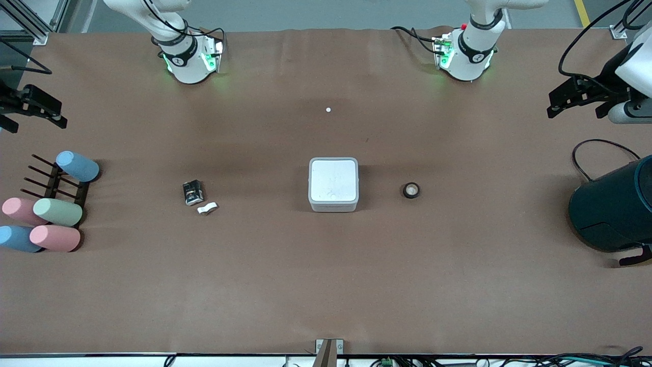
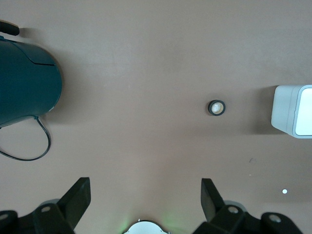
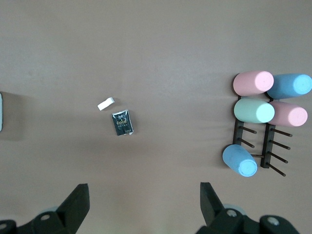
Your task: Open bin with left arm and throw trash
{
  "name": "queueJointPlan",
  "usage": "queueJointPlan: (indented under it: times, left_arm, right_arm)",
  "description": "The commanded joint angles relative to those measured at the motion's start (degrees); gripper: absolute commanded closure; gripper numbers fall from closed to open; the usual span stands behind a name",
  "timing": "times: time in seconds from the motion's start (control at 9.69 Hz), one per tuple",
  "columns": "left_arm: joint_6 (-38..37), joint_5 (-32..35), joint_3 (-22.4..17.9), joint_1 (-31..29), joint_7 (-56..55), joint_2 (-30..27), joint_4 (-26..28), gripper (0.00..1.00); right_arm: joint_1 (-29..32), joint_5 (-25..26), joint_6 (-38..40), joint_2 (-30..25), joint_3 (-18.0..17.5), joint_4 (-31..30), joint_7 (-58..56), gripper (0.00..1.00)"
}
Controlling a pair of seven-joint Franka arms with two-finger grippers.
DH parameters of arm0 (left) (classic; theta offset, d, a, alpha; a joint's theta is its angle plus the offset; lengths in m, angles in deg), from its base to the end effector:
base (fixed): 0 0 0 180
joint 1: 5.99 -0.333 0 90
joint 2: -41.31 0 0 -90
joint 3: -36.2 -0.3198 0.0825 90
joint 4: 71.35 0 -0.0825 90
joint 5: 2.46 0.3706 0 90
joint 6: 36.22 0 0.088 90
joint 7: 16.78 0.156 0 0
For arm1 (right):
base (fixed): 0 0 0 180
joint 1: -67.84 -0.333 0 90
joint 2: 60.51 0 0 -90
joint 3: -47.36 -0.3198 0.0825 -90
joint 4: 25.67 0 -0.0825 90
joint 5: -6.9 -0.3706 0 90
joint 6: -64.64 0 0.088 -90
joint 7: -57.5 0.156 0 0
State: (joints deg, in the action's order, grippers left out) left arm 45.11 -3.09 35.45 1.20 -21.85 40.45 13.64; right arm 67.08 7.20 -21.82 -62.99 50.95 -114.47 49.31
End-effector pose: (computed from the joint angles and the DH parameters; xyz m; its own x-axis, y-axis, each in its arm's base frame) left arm 0.5147 -0.0599 0.6139 0.9984 -0.0254 -0.0496 -0.0251 -0.9997 0.0068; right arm 0.5208 -0.0273 0.6064 0.9957 0.0931 0.0020 0.0931 -0.9956 0.0028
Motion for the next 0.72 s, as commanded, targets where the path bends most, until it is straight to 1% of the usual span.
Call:
queueJointPlan:
  times: [0.0,0.21,0.31,0.41,0.52,0.62]
  left_arm:
    - [-0.46,0.19,0.13,0.28,-0.64,-0.11,0.26,0.00]
    - [-0.55,-1.12,0.66,0.37,-0.99,0.77,0.61,0.00]
    - [-0.73,-2.87,2.40,0.80,-3.34,2.17,0.88,0.04]
    - [0.40,-2.89,5.81,1.42,-9.11,4.18,0.97,0.21]
    - [3.72,-2.98,10.11,2.03,-16.48,6.20,1.23,0.41]
    - [6.97,-2.80,13.55,2.99,-21.68,9.27,1.49,0.62]
  right_arm:
    - [1.19,1.02,-2.89,-0.94,-0.42,-2.50,3.33,0.00]
    - [2.68,0.05,-4.24,-1.21,-0.42,-2.78,4.40,0.00]
    - [2.60,0.05,-4.15,-1.30,-0.42,-2.86,4.41,0.00]
    - [2.34,0.05,-3.98,-1.30,-0.42,-2.86,4.41,0.00]
    - [2.25,0.05,-3.98,-1.30,-0.51,-3.04,4.41,0.00]
    - [2.16,0.05,-3.98,-1.30,-0.51,-3.47,4.41,0.00]
